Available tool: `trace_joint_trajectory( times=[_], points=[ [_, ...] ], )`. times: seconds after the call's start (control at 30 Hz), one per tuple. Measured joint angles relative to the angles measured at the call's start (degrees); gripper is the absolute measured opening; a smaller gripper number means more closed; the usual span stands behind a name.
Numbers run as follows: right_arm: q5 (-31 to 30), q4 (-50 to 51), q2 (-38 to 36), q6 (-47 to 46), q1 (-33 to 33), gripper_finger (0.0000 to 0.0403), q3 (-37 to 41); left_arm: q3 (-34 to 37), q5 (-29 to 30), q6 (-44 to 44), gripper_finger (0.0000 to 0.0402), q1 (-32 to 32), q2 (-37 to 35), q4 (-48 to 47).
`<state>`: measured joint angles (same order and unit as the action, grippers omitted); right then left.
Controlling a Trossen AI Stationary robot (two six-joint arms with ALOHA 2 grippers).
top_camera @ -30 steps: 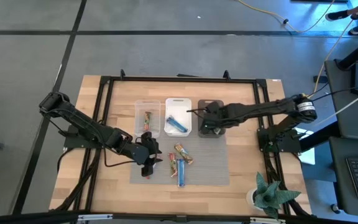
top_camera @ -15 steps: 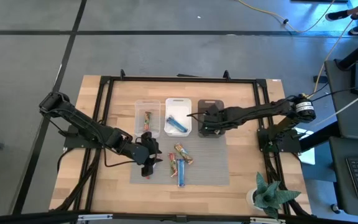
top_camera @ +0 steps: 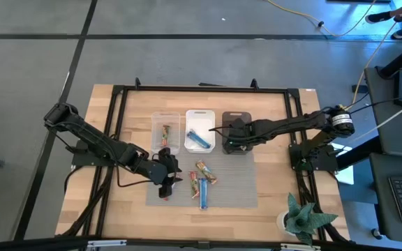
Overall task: Pick and place Granola Bars by type
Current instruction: Put the bottom yellow granola bar into the black bin, then put the left red granola bar into the transparent bin
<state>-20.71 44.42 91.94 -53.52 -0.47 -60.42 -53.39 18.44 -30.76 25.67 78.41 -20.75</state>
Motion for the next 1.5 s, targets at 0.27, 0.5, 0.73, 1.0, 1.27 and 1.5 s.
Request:
trace_joint_trajectory(
  times=[0.27, 0.5, 0.73, 1.0, 1.27, 1.5],
  points=[
    [0.0, 0.01, 0.0, 0.02, 0.0, 0.0113, 0.0, 0.0, -0.02, 0.01, 0.0155, -0.02, 0.0, -0.01],
    [0.17, -0.03, -0.02, 0.02, 0.0, 0.0114, 0.0, 0.0, -0.02, -0.01, 0.0155, -0.02, 0.0, -0.01],
    [1.46, -0.21, -0.02, -0.13, -0.15, 0.0179, -0.02, 0.0, -0.02, 0.02, 0.0155, -0.02, 0.0, 0.0],
    [1.46, 4.86, -1.48, 1.46, 0.05, 0.0242, -4.04, 0.0, -0.26, 0.02, 0.0155, 0.0, 0.0, 0.0],
    [3.42, 19.18, -6.74, 8.72, 7.64, 0.0242, -13.93, 0.0, -1.62, -0.13, 0.0155, 0.0, 0.0, 0.02],
    [3.04, 19.01, -20.51, 13.31, 12.94, 0.0241, -3.65, 0.0, 0.07, -7.5, 0.0155, 0.0, 0.0, 0.26]
  ],
)
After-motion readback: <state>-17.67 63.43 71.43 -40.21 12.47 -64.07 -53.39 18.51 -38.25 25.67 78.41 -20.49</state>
